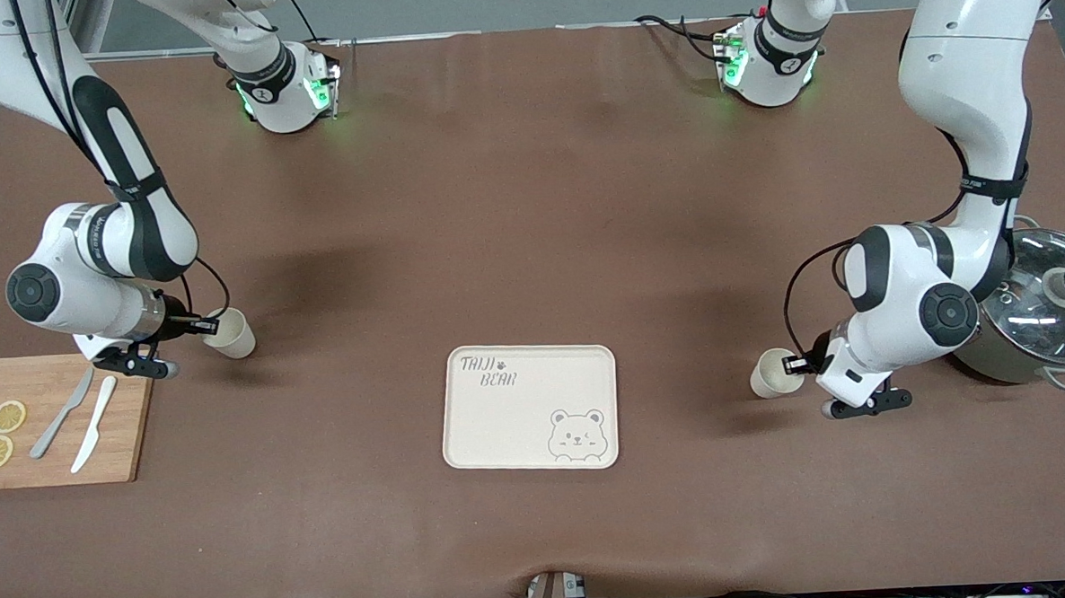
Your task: Place white IKEA cup upright on tray with both arms
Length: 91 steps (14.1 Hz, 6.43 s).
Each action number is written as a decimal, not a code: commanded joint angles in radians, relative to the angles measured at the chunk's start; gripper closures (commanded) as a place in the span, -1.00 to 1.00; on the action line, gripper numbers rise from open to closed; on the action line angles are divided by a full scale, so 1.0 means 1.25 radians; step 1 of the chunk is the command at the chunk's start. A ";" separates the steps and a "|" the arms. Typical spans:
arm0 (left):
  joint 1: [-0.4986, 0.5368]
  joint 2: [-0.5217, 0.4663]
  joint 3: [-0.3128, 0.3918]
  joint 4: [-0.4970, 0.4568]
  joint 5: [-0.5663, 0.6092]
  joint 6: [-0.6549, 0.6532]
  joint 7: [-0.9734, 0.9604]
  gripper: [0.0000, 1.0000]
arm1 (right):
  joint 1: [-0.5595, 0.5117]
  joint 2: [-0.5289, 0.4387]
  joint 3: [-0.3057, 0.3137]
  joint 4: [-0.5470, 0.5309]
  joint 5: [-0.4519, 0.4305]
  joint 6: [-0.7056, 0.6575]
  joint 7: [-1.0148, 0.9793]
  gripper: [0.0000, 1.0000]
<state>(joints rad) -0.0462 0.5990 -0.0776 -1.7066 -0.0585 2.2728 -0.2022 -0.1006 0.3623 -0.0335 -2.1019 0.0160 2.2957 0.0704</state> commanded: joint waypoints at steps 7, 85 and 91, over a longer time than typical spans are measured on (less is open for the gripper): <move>-0.010 -0.041 -0.081 0.035 -0.012 -0.008 -0.082 1.00 | -0.012 -0.021 0.008 0.109 -0.012 -0.202 0.001 1.00; 0.226 -0.272 -0.175 0.191 0.208 -0.418 0.140 -1.00 | 0.306 -0.087 -0.030 0.462 0.100 -0.542 0.523 -1.00; 0.226 -0.320 -0.175 0.193 0.189 -0.418 0.130 -1.00 | 0.174 -0.210 -0.031 0.386 0.067 -0.561 0.132 -1.00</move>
<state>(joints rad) 0.2318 0.2378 -0.2942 -1.4445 0.1941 1.7606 -0.0322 0.1786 0.1688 -0.0883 -1.5570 0.1170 1.5881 0.3844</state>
